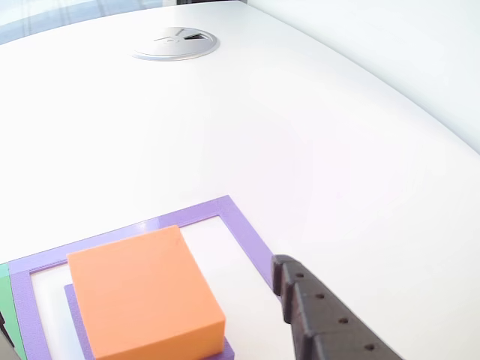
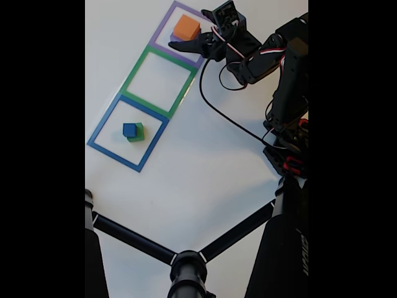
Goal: Tower of hanoi
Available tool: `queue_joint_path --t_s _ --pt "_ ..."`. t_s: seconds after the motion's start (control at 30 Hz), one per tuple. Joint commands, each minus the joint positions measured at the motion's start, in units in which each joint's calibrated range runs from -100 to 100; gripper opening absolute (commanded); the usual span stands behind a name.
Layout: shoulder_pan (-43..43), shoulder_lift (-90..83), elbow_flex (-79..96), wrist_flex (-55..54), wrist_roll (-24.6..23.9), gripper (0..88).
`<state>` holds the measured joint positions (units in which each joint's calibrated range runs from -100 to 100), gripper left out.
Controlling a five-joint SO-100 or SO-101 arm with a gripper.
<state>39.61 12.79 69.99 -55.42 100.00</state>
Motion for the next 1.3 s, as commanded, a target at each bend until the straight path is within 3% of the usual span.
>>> queue_joint_path --t_s 0.0,0.47,0.73,1.27 --pt "-1.5 0.0 -1.5 -1.3 0.0 43.2" --pt "-3.5 2.2 -2.5 -1.3 0.0 39.3" --pt "-4.5 2.3 -2.4 -1.3 0.0 25.0" --pt "-6.1 2.3 -2.4 -1.3 0.0 15.5"
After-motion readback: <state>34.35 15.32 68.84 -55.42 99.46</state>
